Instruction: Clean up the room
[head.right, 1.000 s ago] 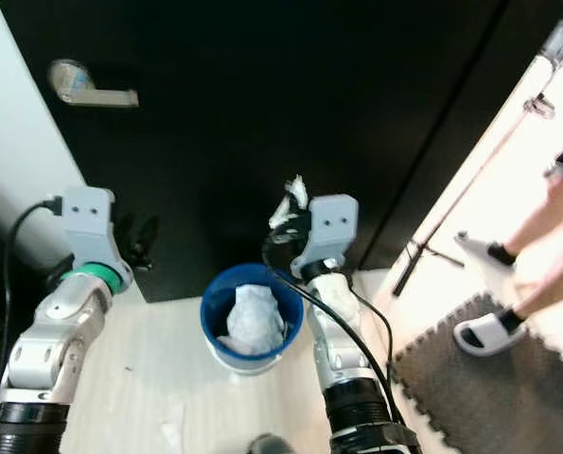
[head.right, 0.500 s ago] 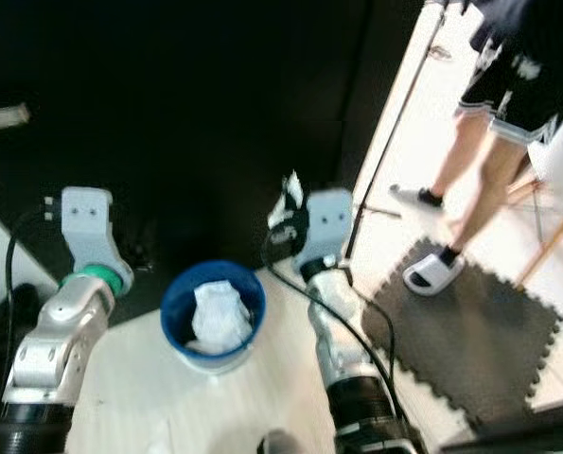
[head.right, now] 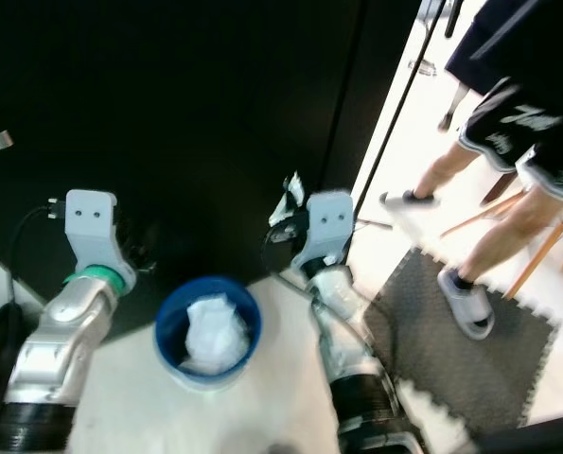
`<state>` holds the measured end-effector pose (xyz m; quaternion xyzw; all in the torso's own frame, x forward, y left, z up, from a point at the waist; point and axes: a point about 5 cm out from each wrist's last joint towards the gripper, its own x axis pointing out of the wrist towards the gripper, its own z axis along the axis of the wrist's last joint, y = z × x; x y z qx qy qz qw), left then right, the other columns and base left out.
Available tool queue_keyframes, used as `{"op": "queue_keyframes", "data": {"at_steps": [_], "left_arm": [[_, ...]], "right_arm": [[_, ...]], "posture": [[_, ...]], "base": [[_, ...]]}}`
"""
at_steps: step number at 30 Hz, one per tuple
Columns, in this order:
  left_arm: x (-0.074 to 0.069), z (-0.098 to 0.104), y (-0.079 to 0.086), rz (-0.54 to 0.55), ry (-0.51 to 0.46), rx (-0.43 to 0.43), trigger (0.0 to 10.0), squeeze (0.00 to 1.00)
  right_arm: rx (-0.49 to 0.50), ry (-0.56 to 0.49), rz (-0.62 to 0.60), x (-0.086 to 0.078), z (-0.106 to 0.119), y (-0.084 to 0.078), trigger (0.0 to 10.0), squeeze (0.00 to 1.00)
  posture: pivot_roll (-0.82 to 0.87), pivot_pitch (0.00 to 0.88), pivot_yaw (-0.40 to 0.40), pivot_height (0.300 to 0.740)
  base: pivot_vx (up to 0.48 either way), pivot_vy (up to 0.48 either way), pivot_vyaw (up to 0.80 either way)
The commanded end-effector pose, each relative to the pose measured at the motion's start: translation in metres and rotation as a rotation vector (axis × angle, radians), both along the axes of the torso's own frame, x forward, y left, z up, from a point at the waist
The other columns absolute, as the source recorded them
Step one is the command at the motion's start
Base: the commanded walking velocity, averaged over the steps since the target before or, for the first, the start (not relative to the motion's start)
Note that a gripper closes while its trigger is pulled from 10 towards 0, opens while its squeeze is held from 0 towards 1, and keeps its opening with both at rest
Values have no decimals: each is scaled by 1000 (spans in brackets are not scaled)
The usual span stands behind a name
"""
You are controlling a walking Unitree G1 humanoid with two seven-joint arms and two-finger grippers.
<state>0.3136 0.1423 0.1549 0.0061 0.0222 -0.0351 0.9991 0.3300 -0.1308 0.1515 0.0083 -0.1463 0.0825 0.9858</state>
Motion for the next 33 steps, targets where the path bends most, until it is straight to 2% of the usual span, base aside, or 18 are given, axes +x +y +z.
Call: {"op": "queue_keyframes", "data": {"at_steps": [1,5,11,18,22,25,27,29,30,32,33], "left_arm": [[-2,-5,12,40,12,19,10000,0],[-1,-5,11,36,12,20,10000,0],[-1,-5,10,23,20,23,10000,0],[-6,-11,1,-68,53,54,10000,0],[-7,-13,0,-82,62,65,10000,0],[-15,-27,0,-151,118,120,10000,0],[-15,-27,0,-151,118,120,10000,0],[-22,-41,4,-190,167,156,10000,0],[-22,-41,4,-190,167,156,10000,0],[-26,-48,6,-215,194,172,10000,0],[-30,-59,9,-237,231,189,10000,0]], "right_arm": [[11,-8,37,0,2,13,10000,0],[6,-7,23,1,1,11,10000,0],[3,-5,14,1,1,10,10000,0],[-6,3,2,1,-1,9,10000,0],[-8,4,1,1,-2,9,10000,0],[-13,5,1,1,-2,8,10000,0],[-13,5,1,1,-2,8,10000,0],[-17,9,7,0,-3,9,10000,0],[-17,9,7,0,-3,9,10000,0],[-32,15,17,0,-4,10,10000,0],[-80,45,25,1,-10,11,10000,0]], "posture": [[-58,28,58,740],[-59,26,61,740],[-59,25,63,740],[-58,24,66,740],[-58,25,66,740],[-57,29,66,740],[-57,29,66,740],[-55,31,65,740],[-55,31,65,740],[-55,34,65,740],[-54,42,64,740]], "base": [[450,0,0],[448,0,0],[0,0,0],[0,0,0],[0,0,0],[0,0,0],[0,0,0],[0,0,0],[0,0,0],[0,0,0],[0,0,0]]}}
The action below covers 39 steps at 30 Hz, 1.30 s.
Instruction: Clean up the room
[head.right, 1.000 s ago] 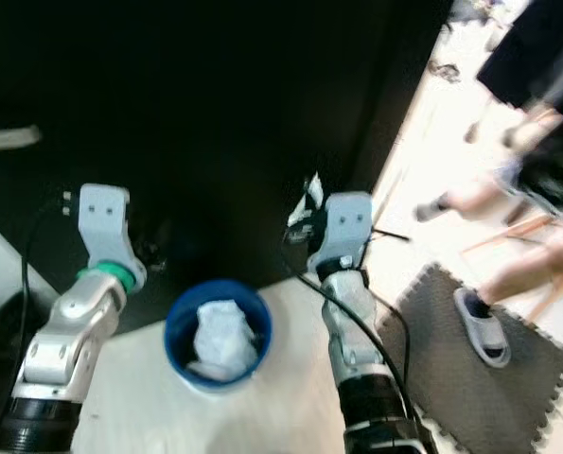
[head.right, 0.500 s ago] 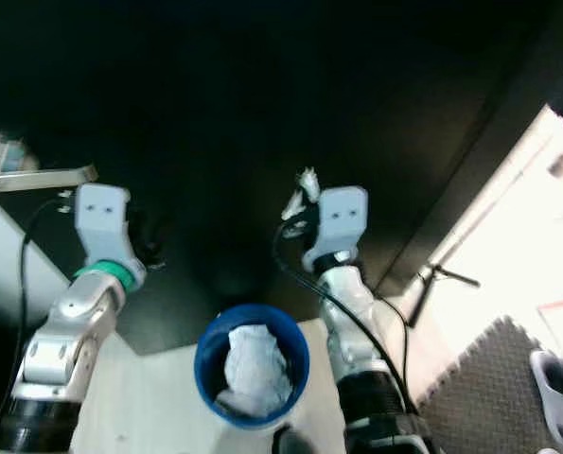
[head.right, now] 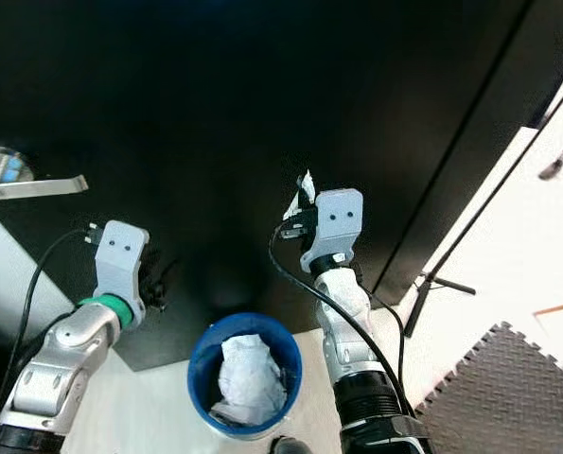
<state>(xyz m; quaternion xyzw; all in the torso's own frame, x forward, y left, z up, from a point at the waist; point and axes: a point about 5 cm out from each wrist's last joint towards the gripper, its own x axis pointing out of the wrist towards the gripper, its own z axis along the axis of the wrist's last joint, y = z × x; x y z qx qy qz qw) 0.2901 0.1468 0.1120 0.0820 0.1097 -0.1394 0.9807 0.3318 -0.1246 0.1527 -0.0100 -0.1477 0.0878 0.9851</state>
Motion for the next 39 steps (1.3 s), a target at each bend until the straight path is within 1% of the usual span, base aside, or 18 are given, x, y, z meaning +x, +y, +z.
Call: {"op": "queue_keyframes", "data": {"at_steps": [1,3,4,6,8,10,12,13,15,18,22,23,25,26,31,32,33,39], "left_arm": [[-6,-16,5,-22,57,39,10000,0],[-20,-49,19,-22,165,102,10000,0],[-20,-49,19,-22,165,102,10000,0],[-31,-70,31,-1,236,146,10000,0],[-41,-79,39,16,271,176,10000,0],[-45,-82,43,20,282,186,10000,0],[-59,-85,53,43,307,196,10000,0],[-59,-85,53,43,307,196,10000,0],[-73,-84,62,64,315,195,10000,0],[-84,-80,67,74,309,193,10000,0],[-90,-77,72,86,300,196,10000,0],[-90,-74,74,98,286,198,10000,0],[-89,-72,74,103,280,198,10000,0],[-87,-70,74,106,273,195,10000,0],[-78,-65,68,100,244,183,10000,0],[-74,-64,65,98,234,173,10000,0],[-71,-63,62,96,226,166,10000,0],[-59,-60,51,89,192,149,10000,0]], "right_arm": [[-43,51,19,-1,-11,4,10000,0],[-102,171,49,-1,-35,3,10000,0],[-102,171,49,-1,-35,3,10000,0],[-119,271,73,-2,-57,1,10000,0],[-128,341,88,-4,-73,1,10000,0],[-130,368,94,-5,-78,2,10000,0],[-157,439,101,-10,-96,3,10000,0],[-157,439,101,-10,-96,3,10000,0],[-152,493,94,-13,-108,5,10000,0],[-130,514,93,-14,-113,8,10000,0],[-104,533,105,-16,-117,13,10000,0],[-102,548,119,-18,-120,18,10000,580],[-104,554,124,-18,-121,20,10000,580],[-105,556,125,-18,-122,21,10000,1000],[-101,545,108,-17,-121,21,10000,1000],[-94,534,106,-15,-119,21,10000,549],[-87,519,104,-14,-117,20,10000,0],[-67,465,87,-11,-110,13,10000,0]], "posture": [[-54,42,64,740],[-52,60,61,740],[-52,60,61,740],[-44,75,60,740],[-31,92,58,740],[-31,92,58,740],[14,127,57,740],[14,127,57,740],[49,150,60,740],[76,166,63,740],[106,181,67,740],[114,185,68,740],[114,185,68,740],[113,184,69,740],[100,174,68,740],[91,165,66,740],[76,156,66,740],[44,140,62,740]], "base": [[0,0,0],[0,0,0],[0,0,0],[0,0,0],[0,0,0],[0,0,0],[0,0,0],[0,0,0],[0,0,0],[0,0,0],[0,0,0],[0,0,0],[0,0,0],[0,0,0],[0,0,0],[0,0,0],[0,0,0],[0,0,0]]}}
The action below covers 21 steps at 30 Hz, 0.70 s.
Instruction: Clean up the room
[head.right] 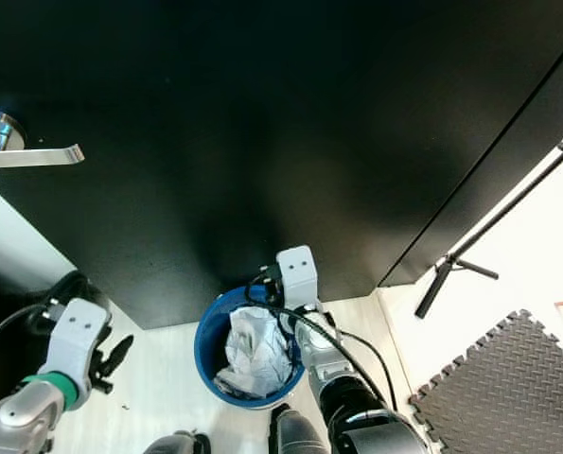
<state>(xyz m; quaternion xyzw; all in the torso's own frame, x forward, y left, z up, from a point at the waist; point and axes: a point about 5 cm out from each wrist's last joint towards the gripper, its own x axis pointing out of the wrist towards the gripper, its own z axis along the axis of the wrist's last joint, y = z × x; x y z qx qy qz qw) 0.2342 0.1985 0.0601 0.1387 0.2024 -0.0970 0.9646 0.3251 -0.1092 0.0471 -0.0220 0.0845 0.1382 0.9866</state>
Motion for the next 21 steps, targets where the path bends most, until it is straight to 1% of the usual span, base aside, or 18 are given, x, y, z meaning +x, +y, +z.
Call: {"op": "queue_keyframes", "data": {"at_steps": [1,2,3,4,6,7,8,9,11,13,21], "left_arm": [[1,-6,-2,28,4,-3,10000,0],[8,-3,-4,68,-28,-12,10000,0],[8,-3,-4,68,-28,-12,10000,0],[13,-1,-4,96,-47,-19,10000,0],[24,3,-9,135,-75,-63,10000,0],[24,3,-9,135,-75,-63,10000,0],[30,6,-13,139,-88,-85,10000,0],[32,7,-15,137,-93,-91,10000,0],[34,8,-16,135,-96,-94,10000,0],[38,8,-19,134,-96,-96,10000,0],[41,8,-22,130,-105,-105,10000,0]], "right_arm": [[19,-14,-12,-4,-3,-4,10000,0],[31,-42,-13,-5,0,-6,10000,0],[31,-42,-13,-5,0,-6,10000,0],[39,-60,-13,-6,2,-6,10000,0],[62,-108,-8,-10,6,-7,10000,0],[62,-108,-8,-10,6,-7,10000,0],[73,-131,-5,-13,7,-7,10000,0],[81,-143,-3,-15,8,-6,10000,0],[86,-151,-1,-16,8,-5,10000,0],[94,-164,1,-19,9,0,10000,0],[105,-169,14,-17,12,8,10000,0]], "posture": [[44,140,62,740],[22,129,59,740],[22,129,59,740],[22,129,59,740],[-14,112,56,740],[-14,112,56,740],[-20,109,56,740],[-30,104,57,740],[-30,104,57,740],[-45,95,56,740],[-41,82,55,740]], "base": [[0,0,0],[0,0,0],[0,0,0],[0,0,0],[0,0,0],[0,0,0],[0,0,0],[0,0,0],[0,0,0],[-330,0,0],[-364,0,0]]}}
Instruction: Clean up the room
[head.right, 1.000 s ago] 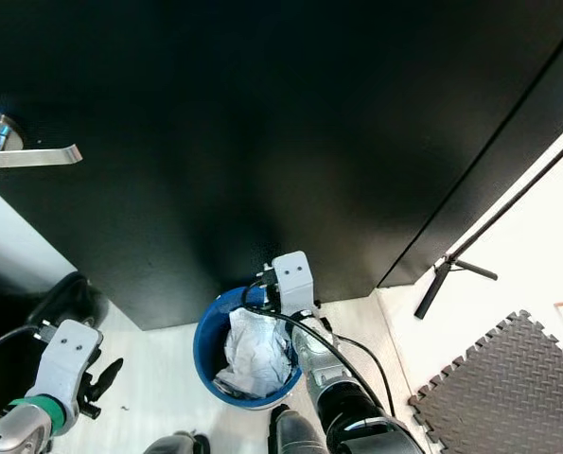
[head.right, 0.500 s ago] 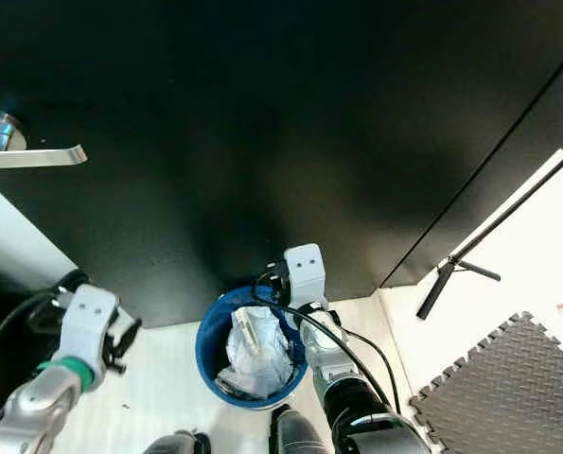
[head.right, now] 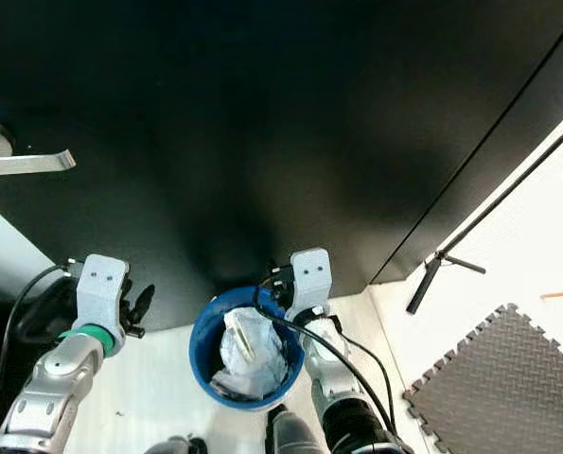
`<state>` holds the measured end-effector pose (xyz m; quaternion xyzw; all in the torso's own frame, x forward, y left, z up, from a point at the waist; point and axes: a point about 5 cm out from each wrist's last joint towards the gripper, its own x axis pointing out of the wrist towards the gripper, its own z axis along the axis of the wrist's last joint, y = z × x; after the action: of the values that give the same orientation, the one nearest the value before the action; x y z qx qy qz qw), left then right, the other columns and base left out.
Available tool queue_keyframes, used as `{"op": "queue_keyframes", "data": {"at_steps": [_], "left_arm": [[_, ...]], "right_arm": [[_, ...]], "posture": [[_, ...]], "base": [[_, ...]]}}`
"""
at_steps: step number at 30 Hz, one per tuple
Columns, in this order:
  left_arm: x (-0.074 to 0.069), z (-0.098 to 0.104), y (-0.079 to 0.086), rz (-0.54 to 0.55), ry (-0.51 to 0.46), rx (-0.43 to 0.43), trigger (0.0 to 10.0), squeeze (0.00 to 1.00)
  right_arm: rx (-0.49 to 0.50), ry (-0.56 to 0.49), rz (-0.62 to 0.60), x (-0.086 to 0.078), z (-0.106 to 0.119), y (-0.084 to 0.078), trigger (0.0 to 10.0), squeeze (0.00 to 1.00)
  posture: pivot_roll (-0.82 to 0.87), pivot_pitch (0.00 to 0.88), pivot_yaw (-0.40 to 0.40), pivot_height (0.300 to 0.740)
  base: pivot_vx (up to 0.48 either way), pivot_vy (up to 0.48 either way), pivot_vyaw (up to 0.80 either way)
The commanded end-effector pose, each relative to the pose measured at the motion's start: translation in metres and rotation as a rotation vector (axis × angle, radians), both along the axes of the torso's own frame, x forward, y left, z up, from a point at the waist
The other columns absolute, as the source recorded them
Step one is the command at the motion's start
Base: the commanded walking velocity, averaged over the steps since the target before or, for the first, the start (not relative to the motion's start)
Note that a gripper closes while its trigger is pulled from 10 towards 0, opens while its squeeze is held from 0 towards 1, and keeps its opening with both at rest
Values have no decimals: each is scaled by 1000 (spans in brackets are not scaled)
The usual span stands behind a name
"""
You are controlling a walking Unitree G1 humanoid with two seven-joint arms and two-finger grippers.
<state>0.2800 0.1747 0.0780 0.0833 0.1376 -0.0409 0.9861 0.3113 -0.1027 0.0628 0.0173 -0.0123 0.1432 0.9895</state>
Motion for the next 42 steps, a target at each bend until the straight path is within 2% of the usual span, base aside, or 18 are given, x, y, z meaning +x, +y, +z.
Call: {"op": "queue_keyframes", "data": {"at_steps": [1,34,38,42], "left_arm": [[-5,-10,1,12,32,-4,10000,0],[-2,-14,3,16,33,5,10000,0],[-3,-19,0,-7,76,16,10000,0],[-5,-25,-5,-50,102,33,10000,0]], "right_arm": [[-1,10,12,-3,-3,3,10000,0],[-7,23,22,-4,-2,2,10000,0],[-26,40,57,-6,-4,4,10000,0],[-98,73,89,-10,-14,2,10000,0]], "posture": [[-39,80,55,740],[-41,82,64,740],[-43,83,64,740],[-48,81,61,740]], "base": [[-386,0,0],[-359,0,0],[0,0,0],[0,0,0]]}}
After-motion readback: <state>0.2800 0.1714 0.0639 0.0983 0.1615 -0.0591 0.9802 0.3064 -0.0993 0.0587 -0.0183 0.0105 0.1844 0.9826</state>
